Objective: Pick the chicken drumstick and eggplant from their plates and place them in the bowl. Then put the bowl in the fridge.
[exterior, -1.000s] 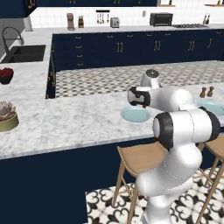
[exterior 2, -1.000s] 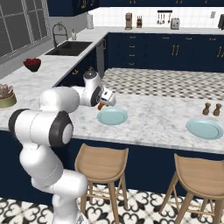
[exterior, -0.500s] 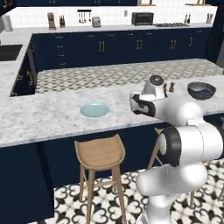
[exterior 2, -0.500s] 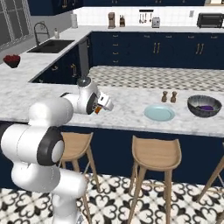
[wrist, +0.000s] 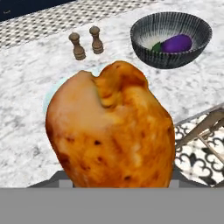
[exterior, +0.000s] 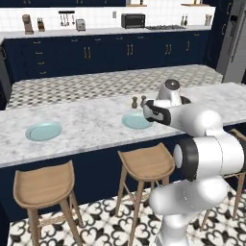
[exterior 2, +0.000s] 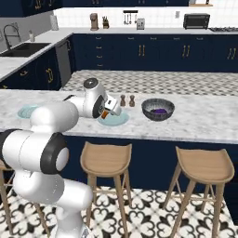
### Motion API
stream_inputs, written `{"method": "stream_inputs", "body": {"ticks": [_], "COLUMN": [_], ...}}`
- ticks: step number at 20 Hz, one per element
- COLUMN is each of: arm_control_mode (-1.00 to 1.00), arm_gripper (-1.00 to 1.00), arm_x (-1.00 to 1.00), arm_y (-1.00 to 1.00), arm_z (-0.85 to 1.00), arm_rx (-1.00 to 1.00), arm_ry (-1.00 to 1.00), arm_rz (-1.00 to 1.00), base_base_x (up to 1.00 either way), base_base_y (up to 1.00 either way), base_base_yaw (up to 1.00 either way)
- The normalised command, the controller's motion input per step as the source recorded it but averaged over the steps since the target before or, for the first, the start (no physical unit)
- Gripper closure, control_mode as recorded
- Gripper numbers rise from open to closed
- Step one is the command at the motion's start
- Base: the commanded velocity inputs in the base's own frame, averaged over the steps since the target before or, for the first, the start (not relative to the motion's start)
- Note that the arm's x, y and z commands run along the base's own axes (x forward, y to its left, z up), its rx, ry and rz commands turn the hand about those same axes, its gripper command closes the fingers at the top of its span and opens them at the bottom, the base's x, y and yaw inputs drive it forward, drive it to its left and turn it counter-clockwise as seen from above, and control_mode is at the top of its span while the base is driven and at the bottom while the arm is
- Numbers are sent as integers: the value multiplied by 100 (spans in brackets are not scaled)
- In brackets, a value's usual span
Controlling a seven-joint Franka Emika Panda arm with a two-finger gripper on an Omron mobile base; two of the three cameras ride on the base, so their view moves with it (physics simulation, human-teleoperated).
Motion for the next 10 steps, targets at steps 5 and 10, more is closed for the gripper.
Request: {"method": "stream_inputs", "body": {"ticks": [5,10], "arm_control_mode": [100,100], "arm_gripper": [100,100], "arm_x": [0,0], "arm_y": [0,0], "arm_z": [0,0], "arm_rx": [0,0], "arm_ry": [0,0], "arm_rz": [0,0], "base_base_x": [56,92], "base_base_y": [-100,-74], "base_base_yaw": [-3,16]}}
